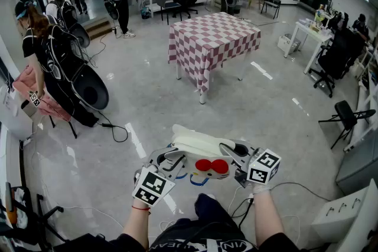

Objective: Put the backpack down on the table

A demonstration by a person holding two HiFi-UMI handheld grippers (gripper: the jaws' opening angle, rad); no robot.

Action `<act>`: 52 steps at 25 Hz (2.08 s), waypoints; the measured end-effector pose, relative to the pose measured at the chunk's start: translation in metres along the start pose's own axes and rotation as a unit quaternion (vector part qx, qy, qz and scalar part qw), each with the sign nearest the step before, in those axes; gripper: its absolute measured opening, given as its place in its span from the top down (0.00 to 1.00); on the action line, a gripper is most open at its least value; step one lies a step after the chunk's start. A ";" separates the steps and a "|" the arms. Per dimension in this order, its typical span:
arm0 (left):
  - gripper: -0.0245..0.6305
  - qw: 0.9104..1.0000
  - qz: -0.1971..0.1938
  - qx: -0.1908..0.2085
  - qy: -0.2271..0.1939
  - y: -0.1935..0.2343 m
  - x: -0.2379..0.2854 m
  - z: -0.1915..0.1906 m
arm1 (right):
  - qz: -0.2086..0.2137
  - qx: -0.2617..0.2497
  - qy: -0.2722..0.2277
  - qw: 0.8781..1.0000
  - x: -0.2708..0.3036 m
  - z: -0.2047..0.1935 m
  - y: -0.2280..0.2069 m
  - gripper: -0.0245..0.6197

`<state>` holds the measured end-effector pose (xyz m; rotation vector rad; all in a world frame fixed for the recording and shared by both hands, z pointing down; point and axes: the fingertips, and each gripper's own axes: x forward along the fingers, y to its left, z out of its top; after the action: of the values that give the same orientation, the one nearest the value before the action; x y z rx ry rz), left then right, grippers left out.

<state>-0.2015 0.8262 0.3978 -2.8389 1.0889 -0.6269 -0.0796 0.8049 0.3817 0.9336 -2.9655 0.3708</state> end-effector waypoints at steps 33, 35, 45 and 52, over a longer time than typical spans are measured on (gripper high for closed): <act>0.78 0.999 0.009 -0.032 0.021 0.128 0.225 0.036 | 0.018 0.025 0.022 0.999 0.077 0.034 -0.253 0.94; 0.78 0.999 0.011 -0.031 0.022 0.131 0.237 0.039 | 0.019 0.027 0.022 0.999 0.077 0.035 -0.265 0.94; 0.78 0.999 0.013 -0.037 0.029 0.144 0.284 0.046 | 0.019 0.035 0.022 0.999 0.079 0.037 -0.316 0.94; 0.78 0.999 0.009 -0.031 0.038 0.167 0.312 0.047 | 0.017 0.046 0.020 0.999 0.096 0.038 -0.347 0.94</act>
<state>-0.0799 0.4935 0.4367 -2.8749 1.1632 -0.7167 0.0401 0.4664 0.4293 0.8742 -2.9543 0.5239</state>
